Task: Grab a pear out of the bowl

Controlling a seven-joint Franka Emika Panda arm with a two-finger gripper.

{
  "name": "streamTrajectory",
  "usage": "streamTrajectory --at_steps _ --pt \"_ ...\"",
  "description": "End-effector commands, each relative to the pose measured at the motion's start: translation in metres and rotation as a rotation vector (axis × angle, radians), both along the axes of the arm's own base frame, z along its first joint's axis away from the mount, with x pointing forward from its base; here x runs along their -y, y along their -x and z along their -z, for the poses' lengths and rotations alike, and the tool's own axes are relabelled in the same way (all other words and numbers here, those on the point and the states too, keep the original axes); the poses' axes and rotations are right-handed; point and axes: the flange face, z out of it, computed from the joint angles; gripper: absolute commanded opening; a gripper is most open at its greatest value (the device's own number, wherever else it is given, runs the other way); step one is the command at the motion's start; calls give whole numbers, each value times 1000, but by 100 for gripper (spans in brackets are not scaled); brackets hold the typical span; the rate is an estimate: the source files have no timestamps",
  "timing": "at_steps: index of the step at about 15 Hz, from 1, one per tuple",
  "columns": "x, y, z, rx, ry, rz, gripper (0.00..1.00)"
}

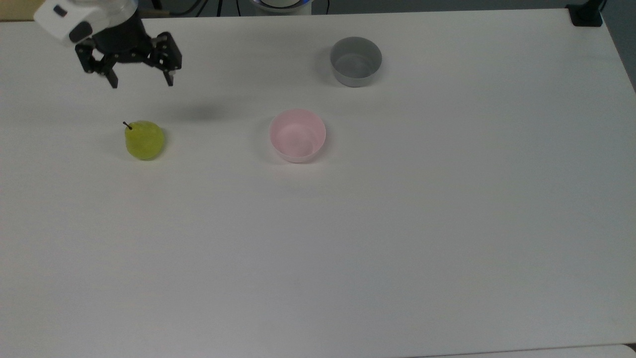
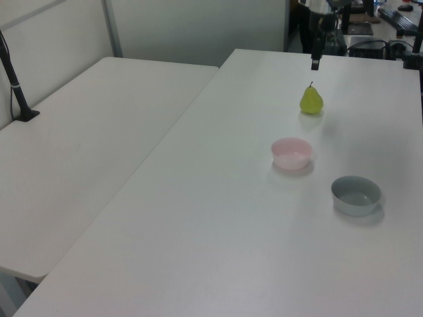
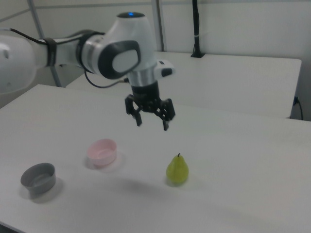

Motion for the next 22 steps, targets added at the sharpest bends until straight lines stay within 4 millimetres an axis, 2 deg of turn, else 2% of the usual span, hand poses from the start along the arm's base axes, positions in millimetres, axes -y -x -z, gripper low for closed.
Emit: streamTrajectory --at_steps 1,5,6,7,8,9,15,22 --pt "-44 29 -54 -6 -33 48 100" --pt "-79 51 -101 -49 -50 120 100" --pt "-95 56 -117 -72 -56 138 100" --pt "-107 58 -122 -70 -57 130 100" --pt "-119 57 -124 -64 -56 97 100" --pt "-122 54 -121 -61 -55 96 100" --pt "-122 27 -114 47 -81 114 100" --pt "-124 24 -118 67 -89 115 100"
